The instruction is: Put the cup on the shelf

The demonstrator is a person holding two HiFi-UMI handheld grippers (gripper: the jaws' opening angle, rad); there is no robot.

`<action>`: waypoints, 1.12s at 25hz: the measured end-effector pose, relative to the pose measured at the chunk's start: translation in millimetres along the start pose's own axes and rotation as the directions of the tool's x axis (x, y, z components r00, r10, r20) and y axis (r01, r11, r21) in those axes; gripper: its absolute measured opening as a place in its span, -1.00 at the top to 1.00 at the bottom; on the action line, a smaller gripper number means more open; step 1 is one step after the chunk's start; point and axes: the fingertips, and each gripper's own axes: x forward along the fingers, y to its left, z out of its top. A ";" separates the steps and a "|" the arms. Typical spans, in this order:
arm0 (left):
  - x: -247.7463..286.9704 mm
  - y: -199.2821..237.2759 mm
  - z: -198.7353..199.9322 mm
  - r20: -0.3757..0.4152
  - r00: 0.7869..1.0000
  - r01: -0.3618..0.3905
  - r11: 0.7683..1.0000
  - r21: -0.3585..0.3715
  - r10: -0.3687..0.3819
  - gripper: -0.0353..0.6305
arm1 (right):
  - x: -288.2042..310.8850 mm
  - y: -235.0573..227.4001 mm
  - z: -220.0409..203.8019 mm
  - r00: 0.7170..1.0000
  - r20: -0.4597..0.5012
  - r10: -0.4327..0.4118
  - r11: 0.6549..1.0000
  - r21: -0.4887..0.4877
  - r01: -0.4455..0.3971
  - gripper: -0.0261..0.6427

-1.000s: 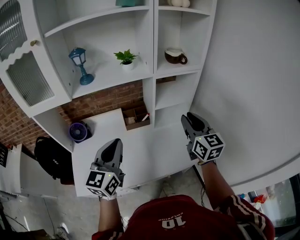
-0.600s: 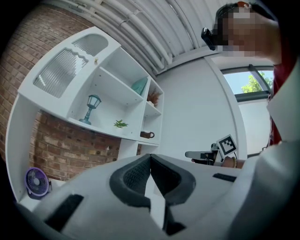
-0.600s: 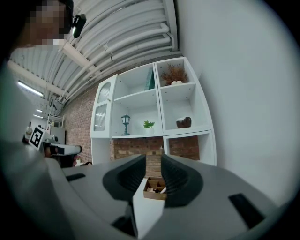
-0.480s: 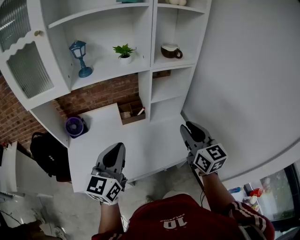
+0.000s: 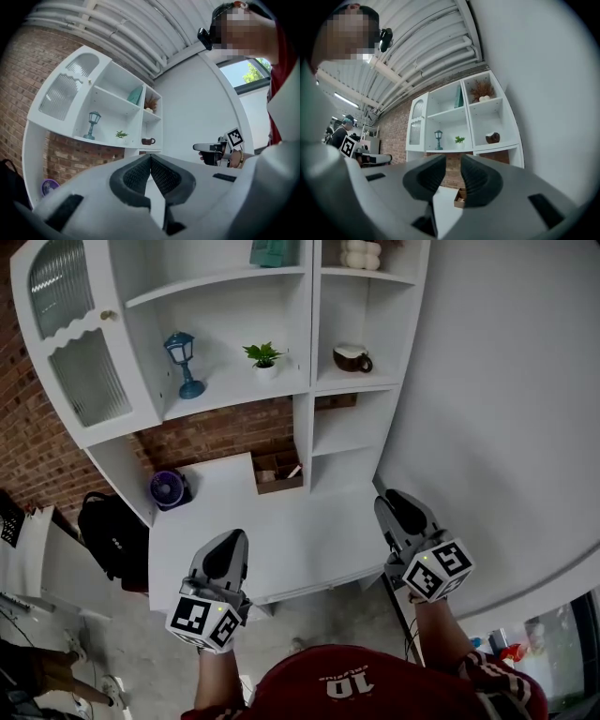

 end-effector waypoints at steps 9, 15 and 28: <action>-23.1 -25.2 19.9 0.054 0.995 -0.086 0.995 -0.057 0.089 0.90 | -35.3 -17.1 9.2 0.999 0.032 0.034 0.998 0.044 -0.036 0.64; -20.5 -47.1 10.7 0.017 0.996 -0.091 0.996 0.022 0.090 0.90 | -45.5 -13.9 1.9 0.997 0.024 0.073 0.994 0.079 -0.074 0.68; -13.4 -74.2 10.6 0.016 0.998 -0.058 0.998 0.007 0.058 0.90 | -54.3 -12.6 3.7 0.996 0.033 0.088 0.995 0.041 -0.090 0.86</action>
